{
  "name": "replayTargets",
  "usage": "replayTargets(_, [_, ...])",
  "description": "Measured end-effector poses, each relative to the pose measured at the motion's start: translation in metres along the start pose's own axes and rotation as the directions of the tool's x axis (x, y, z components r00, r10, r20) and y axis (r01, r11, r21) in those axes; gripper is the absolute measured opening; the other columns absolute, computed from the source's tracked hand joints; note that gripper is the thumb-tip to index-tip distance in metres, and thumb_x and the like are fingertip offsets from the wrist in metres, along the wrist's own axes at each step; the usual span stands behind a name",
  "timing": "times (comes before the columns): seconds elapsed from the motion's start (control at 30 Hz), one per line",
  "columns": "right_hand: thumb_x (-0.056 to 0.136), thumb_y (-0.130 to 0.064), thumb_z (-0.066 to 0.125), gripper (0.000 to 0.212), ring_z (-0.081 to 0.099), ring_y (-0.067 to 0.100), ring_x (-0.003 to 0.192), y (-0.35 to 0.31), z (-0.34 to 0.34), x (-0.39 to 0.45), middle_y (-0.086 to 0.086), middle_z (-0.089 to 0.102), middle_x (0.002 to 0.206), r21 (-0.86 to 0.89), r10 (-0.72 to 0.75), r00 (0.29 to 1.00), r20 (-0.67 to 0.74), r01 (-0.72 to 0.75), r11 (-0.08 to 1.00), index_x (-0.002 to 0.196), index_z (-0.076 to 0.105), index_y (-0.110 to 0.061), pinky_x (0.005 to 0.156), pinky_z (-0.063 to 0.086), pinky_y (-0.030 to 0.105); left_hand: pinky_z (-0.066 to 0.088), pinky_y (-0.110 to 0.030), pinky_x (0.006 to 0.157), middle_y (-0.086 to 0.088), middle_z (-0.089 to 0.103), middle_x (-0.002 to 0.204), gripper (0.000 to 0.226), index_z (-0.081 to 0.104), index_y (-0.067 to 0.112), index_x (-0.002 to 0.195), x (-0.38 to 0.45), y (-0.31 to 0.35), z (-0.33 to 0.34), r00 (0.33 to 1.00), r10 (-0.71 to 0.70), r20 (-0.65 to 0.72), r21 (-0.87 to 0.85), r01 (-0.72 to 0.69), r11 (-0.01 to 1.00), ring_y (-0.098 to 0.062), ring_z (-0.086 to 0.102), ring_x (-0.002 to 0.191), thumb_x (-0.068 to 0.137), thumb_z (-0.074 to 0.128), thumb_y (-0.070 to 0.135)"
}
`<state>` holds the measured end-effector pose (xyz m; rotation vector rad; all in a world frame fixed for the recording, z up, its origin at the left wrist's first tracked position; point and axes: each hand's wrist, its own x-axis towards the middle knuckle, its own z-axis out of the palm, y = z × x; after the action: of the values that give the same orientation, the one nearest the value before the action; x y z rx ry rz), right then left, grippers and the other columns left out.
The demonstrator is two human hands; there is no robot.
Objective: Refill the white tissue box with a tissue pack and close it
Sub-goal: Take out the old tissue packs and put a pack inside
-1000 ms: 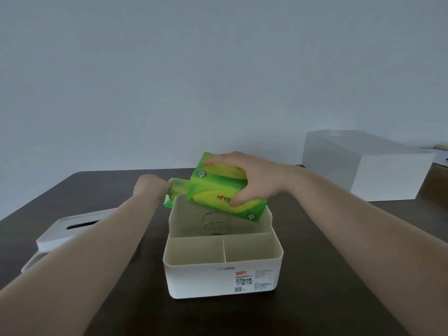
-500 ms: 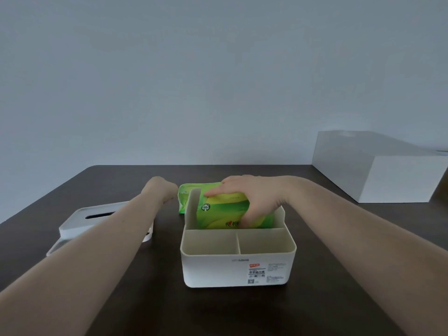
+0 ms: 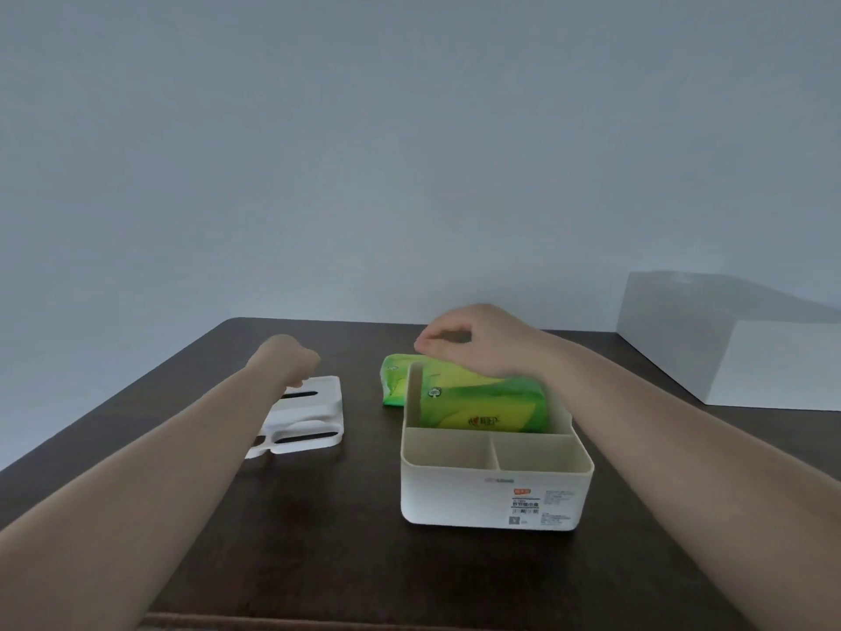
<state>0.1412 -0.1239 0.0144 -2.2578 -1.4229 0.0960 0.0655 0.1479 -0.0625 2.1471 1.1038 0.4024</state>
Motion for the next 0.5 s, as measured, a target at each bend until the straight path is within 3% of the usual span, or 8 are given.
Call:
replayTargets(0.13, [0.094, -0.046, 0.051, 0.035, 0.061, 0.017, 0.107, -0.027, 0.021, 0.024, -0.004, 0.070, 0.111, -0.103, -0.018, 0.996, -0.091, 0.008, 0.995, 0.107, 0.071, -0.021, 0.097, 0.049, 0.041, 0.041, -0.032, 0.066, -0.014, 0.063, 0.090, 0.019, 0.064, 0.002, 0.089, -0.013, -0.039, -0.038, 0.998, -0.014, -0.055, 0.012, 0.014, 1.000, -0.028, 0.053, 0.074, 0.082, 0.049, 0.012])
replayTargets(0.27, [0.096, -0.042, 0.047, 0.035, 0.062, 0.021, 0.105, -0.059, 0.054, 0.048, 0.000, 0.070, 0.111, -0.127, -0.035, 0.999, -0.022, 0.032, 0.991, 0.108, 0.069, -0.017, 0.094, 0.050, 0.041, 0.044, -0.031, 0.071, -0.008, 0.057, 0.087, 0.008, 0.058, 0.014, 0.081, -0.032, -0.076, -0.065, 0.998, 0.017, -0.064, 0.111, -0.010, 0.994, -0.028, 0.052, 0.078, 0.083, 0.051, 0.013])
replayTargets(0.33, [0.095, -0.041, 0.047, 0.035, 0.061, 0.021, 0.107, -0.071, 0.069, 0.058, -0.001, 0.068, 0.115, -0.155, -0.026, 0.999, 0.026, 0.030, 0.987, 0.112, 0.067, -0.019, 0.093, 0.050, 0.039, 0.041, -0.030, 0.070, -0.006, 0.052, 0.087, 0.013, 0.051, 0.020, 0.072, -0.039, -0.093, -0.074, 0.999, 0.012, -0.038, 0.146, -0.006, 0.989, -0.025, 0.048, 0.077, 0.083, 0.053, 0.013])
replayTargets(0.43, [0.095, -0.037, 0.048, 0.031, 0.059, 0.020, 0.111, -0.081, 0.089, 0.072, -0.003, 0.065, 0.120, -0.225, 0.014, 0.994, 0.112, 0.011, 0.974, 0.118, 0.064, -0.023, 0.091, 0.049, 0.035, 0.041, -0.030, 0.068, -0.005, 0.053, 0.083, 0.003, 0.056, 0.019, 0.075, -0.044, -0.115, -0.086, 1.000, 0.004, -0.013, 0.179, -0.002, 0.984, -0.024, 0.048, 0.075, 0.078, 0.058, 0.018])
replayTargets(0.5, [0.094, -0.032, 0.048, 0.031, 0.059, 0.022, 0.111, -0.083, 0.101, 0.082, -0.002, 0.065, 0.121, -0.274, 0.054, 0.989, 0.136, -0.015, 0.962, 0.119, 0.064, -0.022, 0.094, 0.050, 0.038, 0.040, -0.029, 0.068, -0.004, 0.052, 0.084, 0.010, 0.051, 0.020, 0.071, -0.043, -0.127, -0.090, 1.000, -0.015, -0.012, 0.184, 0.017, 0.983, -0.023, 0.045, 0.075, 0.077, 0.057, 0.018])
